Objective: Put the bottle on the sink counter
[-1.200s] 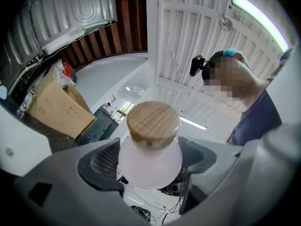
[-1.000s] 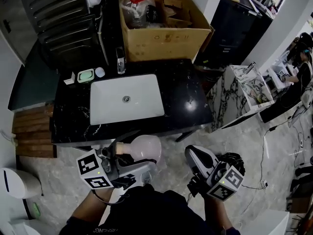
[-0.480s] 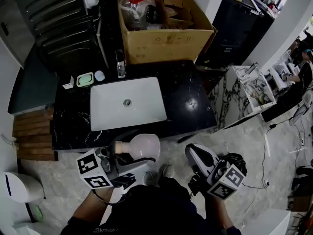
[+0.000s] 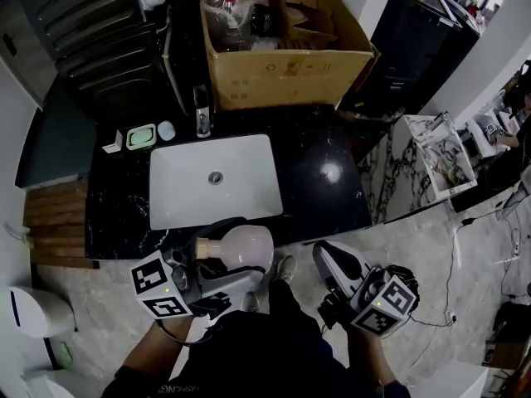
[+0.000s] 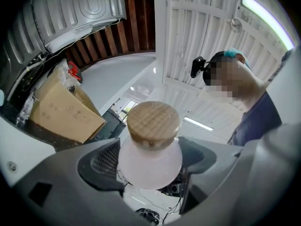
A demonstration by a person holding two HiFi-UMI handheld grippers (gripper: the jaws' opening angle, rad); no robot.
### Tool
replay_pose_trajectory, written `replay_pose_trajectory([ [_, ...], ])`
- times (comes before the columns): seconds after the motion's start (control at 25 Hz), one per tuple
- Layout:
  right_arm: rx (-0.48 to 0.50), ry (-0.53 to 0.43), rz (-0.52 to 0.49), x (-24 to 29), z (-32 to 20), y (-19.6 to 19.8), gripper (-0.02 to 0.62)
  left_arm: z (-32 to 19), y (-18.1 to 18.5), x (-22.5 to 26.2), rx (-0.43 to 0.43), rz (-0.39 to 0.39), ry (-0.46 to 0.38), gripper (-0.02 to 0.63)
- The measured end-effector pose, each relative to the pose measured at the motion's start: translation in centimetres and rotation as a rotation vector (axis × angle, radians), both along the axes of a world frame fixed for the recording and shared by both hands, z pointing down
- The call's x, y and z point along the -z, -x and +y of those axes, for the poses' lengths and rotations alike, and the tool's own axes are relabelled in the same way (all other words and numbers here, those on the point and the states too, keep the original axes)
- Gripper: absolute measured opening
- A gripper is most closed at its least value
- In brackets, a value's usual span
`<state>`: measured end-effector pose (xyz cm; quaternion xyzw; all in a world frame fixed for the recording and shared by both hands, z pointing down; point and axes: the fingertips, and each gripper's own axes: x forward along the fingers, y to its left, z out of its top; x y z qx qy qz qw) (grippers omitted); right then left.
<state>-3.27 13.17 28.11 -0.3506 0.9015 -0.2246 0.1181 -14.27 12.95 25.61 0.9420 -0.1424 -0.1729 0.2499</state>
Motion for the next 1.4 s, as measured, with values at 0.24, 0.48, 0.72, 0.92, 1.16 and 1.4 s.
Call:
replay_pose_trajectory([
  [0.24, 0.010, 0.006, -0.015, -0.3, -3.8, -2.3, 0.026, -3.5, -2.3, -0.3, 0.006, -0.013, 0.007, 0.388],
  [0.48, 0.013, 0.071, -0.041, -0.5, -7.8, -4.6, 0.026, -7.3, -5.0, -0.9, 0.012, -0.017, 0.030, 0.388],
  [0.72, 0.042, 0.064, -0.013, -1.3, -11.5, -7.3, 0.026, -11.0, -7.4, -1.3, 0.030, -0.018, 0.054, 0.388],
  [0.92, 0.075, 0.037, -0.027, -1.6, -14.3, -8.8, 0.026, -13.8, -9.1, -1.9, 0.054, -0.024, 0.068, 0.388],
  [1.16, 0.103, 0.038, -0.034, -1.7, -17.5, -10.9, 0.027, -16.6, -11.2, -2.2, 0.084, -0.038, 0.079, 0.388],
  [1.4, 0.123, 0.033, -0.042, -1.9, -19.7, -12.7, 0.026, -18.7, -12.9, -2.6, 0.105, -0.052, 0.084, 0.388],
])
